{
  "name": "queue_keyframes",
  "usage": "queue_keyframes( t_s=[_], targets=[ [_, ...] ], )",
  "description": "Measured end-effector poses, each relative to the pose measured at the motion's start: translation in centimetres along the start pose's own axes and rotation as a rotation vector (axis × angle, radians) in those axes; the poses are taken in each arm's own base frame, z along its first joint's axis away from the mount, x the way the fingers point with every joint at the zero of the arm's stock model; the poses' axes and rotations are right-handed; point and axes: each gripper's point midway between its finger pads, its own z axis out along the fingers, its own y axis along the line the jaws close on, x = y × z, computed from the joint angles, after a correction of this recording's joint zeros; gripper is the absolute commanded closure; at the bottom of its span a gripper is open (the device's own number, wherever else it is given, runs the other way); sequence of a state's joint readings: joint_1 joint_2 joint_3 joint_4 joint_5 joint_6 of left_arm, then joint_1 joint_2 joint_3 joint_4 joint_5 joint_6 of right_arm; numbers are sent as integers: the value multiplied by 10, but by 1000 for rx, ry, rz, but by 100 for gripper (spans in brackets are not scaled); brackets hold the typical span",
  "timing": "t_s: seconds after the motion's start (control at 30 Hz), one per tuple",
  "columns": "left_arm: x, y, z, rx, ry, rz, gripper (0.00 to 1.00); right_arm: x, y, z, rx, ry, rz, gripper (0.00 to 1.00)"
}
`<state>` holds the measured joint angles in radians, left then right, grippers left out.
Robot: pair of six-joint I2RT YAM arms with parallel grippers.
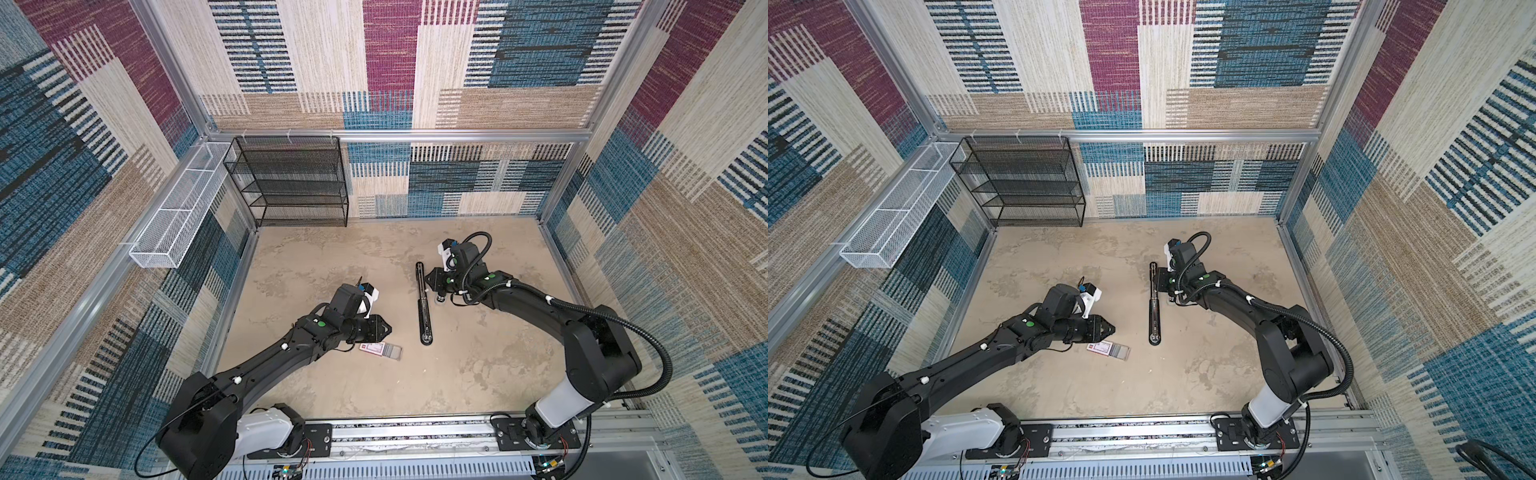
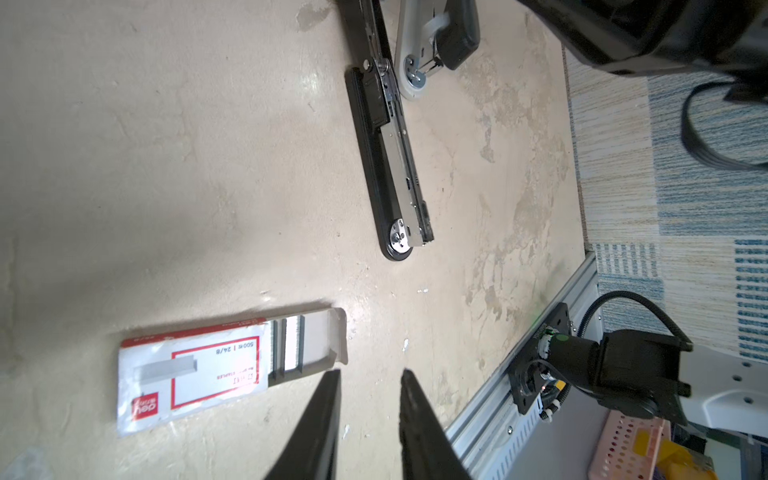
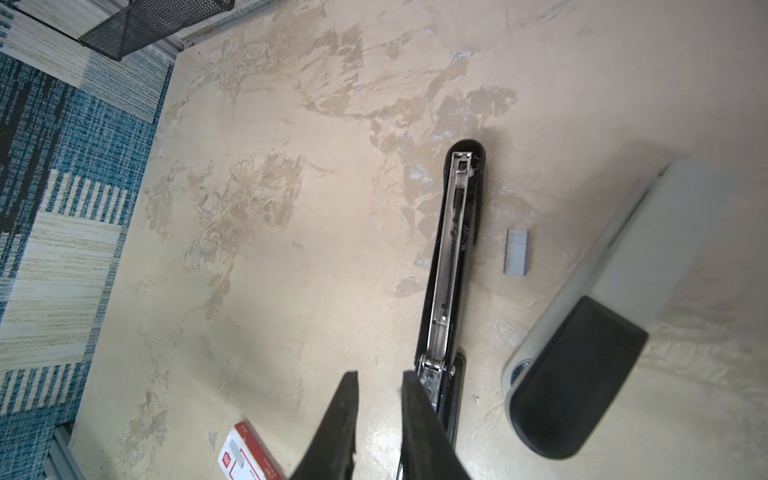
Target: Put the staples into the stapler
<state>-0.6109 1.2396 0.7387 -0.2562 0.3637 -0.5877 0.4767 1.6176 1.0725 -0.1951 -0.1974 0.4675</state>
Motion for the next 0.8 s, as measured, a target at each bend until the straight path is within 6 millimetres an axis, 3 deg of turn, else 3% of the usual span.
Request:
queue_keyframes(
  t_s=[0.33, 0.8],
  targets=[
    [-21, -7, 0, -32, -28, 21, 69, -11, 5, -13, -1, -47, -21, 68],
    [-25, -8, 2, -45, -17, 17, 69, -3, 3, -13, -8, -29, -28, 64]
  ],
)
